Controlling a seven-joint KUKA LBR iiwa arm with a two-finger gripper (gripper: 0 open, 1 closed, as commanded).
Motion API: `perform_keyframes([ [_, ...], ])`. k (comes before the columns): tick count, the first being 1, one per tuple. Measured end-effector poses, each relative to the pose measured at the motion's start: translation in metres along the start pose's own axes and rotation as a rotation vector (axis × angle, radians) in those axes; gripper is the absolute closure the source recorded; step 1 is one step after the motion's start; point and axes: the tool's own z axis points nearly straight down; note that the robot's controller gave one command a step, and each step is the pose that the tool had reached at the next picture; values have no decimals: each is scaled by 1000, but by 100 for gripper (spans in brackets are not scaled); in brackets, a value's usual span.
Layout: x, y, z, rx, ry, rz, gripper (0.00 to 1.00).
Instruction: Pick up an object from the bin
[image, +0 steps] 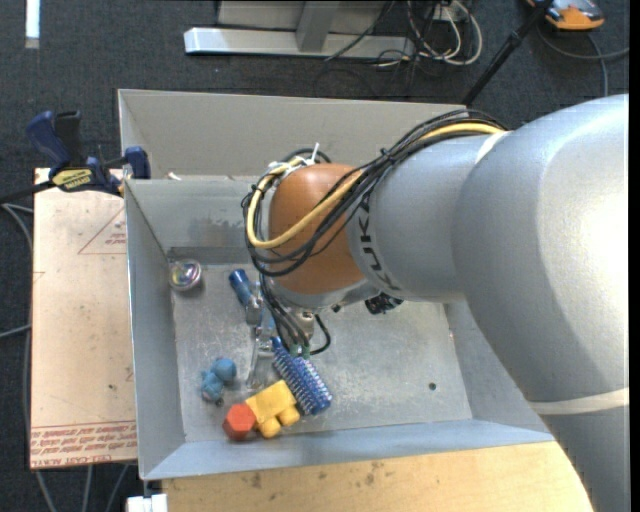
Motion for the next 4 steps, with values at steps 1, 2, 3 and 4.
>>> perform_keyframes([
  [1, 75, 23, 15, -3, -6, -34, 0],
  [2, 34, -65, 25, 2, -9, -152, 0],
  [3, 36, -59, 25, -2, -7, -157, 100],
  [4, 36, -59, 25, -2, -7, -157, 0],
])
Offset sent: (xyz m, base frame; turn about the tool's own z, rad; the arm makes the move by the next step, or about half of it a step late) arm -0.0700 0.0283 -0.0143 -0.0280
